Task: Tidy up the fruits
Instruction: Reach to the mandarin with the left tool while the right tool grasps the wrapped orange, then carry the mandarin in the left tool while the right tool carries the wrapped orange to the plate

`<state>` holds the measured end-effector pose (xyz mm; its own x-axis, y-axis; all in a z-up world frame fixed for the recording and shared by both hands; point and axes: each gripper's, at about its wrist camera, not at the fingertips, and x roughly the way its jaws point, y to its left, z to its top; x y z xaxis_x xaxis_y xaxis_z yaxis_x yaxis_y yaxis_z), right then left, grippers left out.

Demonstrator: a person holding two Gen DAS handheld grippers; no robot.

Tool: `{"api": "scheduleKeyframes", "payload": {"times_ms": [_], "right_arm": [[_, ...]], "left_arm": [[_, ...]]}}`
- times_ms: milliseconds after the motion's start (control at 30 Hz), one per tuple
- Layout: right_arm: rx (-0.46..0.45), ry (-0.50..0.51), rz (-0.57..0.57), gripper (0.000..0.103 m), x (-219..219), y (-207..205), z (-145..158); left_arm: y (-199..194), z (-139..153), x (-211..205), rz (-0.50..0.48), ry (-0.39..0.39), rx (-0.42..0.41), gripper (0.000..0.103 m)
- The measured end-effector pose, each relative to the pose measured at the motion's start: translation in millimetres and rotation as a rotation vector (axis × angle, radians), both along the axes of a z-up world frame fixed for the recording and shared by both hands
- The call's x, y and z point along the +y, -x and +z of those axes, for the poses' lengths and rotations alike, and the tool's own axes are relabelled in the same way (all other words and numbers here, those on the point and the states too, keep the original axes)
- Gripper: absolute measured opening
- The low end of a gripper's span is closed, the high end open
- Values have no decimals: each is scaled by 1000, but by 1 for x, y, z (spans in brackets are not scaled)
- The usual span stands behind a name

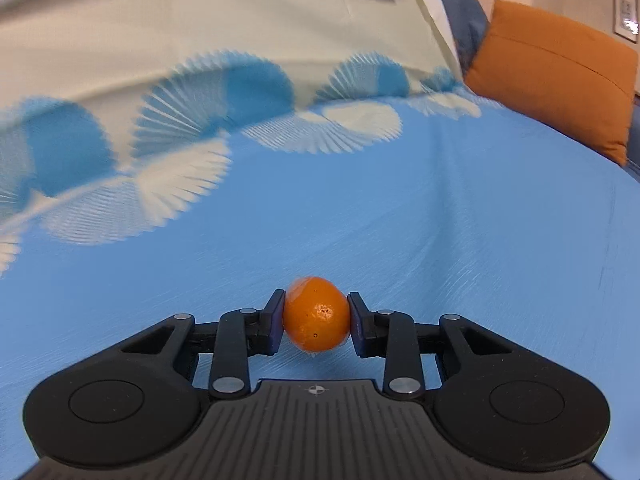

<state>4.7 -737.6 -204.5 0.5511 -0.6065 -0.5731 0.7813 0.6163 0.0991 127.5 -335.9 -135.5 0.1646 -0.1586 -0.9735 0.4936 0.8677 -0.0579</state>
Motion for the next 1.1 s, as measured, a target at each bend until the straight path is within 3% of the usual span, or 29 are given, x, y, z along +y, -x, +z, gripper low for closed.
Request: {"api": "scheduleKeyframes", "payload": {"times_ms": [300,500,633,833,1100], "right_arm": [[-156,41,220,34,127,62,79],[-238,72,423,34,244,90,129],[-280,27,555,34,322,106,151],[-273,-72,754,34,427,127,169],[-181,-79,921,34,519,145,177]], "left_arm": [[36,78,78,28,69,-104,36],[62,117,153,104,67,-170,36],[79,133,203,163,58,-184,36],[105,148,274,214,60,-223,36],[133,151,346,268,109,-256,36]]}}
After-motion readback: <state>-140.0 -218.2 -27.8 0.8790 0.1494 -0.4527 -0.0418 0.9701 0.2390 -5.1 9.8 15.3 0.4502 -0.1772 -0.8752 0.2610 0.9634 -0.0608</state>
